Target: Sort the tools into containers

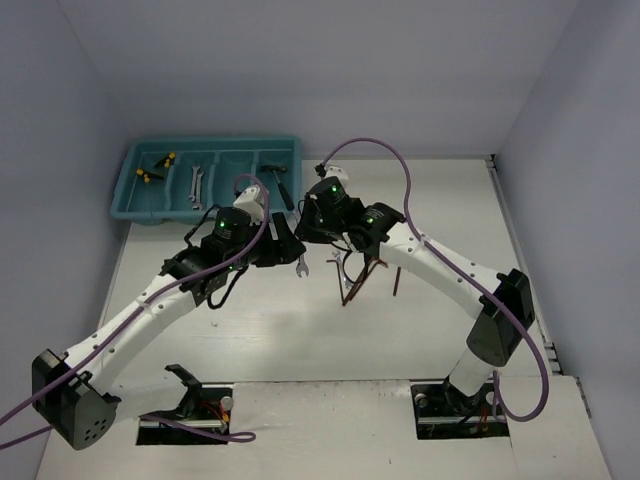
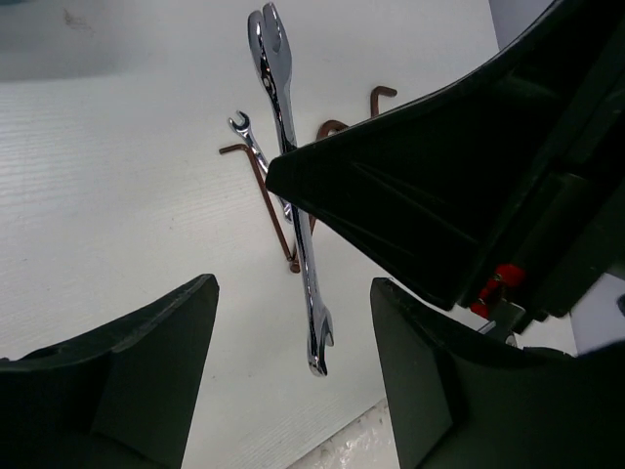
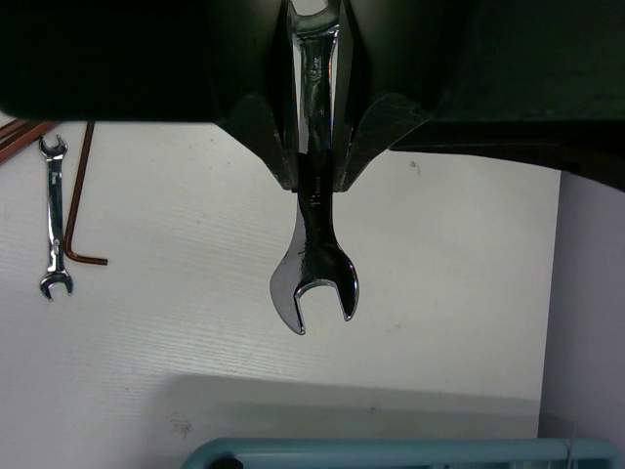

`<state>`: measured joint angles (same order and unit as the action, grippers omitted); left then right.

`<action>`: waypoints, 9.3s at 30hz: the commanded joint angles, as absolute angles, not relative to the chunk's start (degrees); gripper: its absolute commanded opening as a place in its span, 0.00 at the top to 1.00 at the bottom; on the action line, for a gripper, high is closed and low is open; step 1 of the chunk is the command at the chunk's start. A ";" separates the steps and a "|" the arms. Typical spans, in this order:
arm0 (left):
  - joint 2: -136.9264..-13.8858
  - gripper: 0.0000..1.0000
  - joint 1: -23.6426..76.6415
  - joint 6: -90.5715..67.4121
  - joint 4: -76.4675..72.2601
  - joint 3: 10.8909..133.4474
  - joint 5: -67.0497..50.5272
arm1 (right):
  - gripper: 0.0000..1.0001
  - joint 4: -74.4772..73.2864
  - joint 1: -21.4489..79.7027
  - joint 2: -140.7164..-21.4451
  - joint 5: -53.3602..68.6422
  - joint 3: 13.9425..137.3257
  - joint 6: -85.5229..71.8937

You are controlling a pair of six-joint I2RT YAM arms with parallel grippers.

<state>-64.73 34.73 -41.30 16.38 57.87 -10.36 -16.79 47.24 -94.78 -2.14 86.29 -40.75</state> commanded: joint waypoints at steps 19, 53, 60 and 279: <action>-70.84 1.00 36.57 -36.41 15.92 64.37 -2.46 | 0.62 -10.21 41.99 -89.83 -1.17 84.03 -43.35; -132.47 1.00 -4.75 -2.10 34.98 131.90 -2.55 | 0.35 -19.59 29.34 -89.63 1.25 72.85 -16.19; -135.86 0.86 -4.77 -3.29 34.29 133.23 -1.84 | 0.44 -20.44 31.21 -93.99 -1.74 73.31 -13.70; -96.86 1.00 32.73 -23.92 43.59 99.12 14.24 | 0.35 -18.42 19.55 -74.52 -6.19 55.60 -23.70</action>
<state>-101.61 38.65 -34.43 43.63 91.54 11.13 -19.11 20.20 -75.59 -4.05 55.72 -23.11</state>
